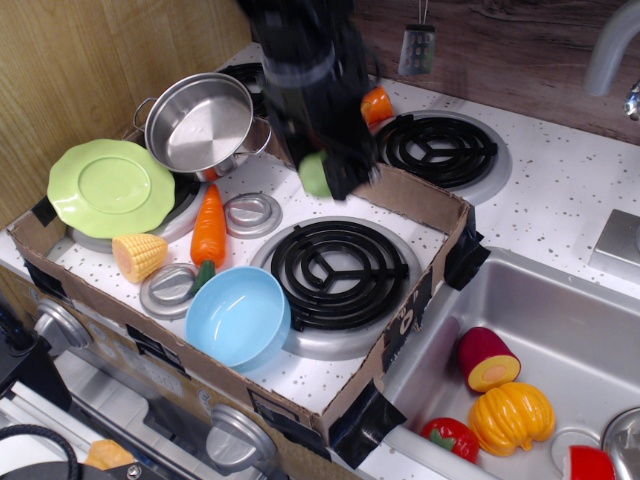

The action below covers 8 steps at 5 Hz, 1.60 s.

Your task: Put broccoli in pot

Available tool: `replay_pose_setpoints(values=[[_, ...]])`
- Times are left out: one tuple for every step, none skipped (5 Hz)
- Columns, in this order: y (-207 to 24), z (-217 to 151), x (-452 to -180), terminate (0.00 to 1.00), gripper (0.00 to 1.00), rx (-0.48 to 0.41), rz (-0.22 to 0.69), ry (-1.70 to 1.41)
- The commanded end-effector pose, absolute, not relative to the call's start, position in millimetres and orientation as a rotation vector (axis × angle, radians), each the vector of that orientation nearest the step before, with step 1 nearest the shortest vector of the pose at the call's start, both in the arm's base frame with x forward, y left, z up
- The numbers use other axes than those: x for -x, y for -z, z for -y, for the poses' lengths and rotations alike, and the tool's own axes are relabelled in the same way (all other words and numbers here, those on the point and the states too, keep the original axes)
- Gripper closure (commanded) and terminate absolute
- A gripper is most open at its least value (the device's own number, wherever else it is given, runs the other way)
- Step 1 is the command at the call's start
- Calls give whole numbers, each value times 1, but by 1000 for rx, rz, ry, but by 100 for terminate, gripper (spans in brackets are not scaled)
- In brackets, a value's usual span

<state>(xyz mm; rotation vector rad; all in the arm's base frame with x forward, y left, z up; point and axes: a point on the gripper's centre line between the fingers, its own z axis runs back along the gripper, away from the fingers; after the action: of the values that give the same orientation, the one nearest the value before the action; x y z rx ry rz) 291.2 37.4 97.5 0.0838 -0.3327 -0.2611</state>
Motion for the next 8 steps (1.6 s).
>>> replay_pose_setpoints(values=[[-154, -87, -307, 0, 100, -144, 332, 356], [-162, -126, -313, 0, 100, -170, 298, 403], [-159, -148, -318, 0, 100, -206, 302, 431], [-147, -159, -321, 0, 100, -210, 322, 450], [-129, -165, -329, 0, 100, -244, 399, 480], [-115, -169, -339, 0, 0, -194, 424, 506], [-112, -170, -342, 0, 0, -177, 415, 510], [-120, -164, -340, 0, 0, -191, 390, 509]])
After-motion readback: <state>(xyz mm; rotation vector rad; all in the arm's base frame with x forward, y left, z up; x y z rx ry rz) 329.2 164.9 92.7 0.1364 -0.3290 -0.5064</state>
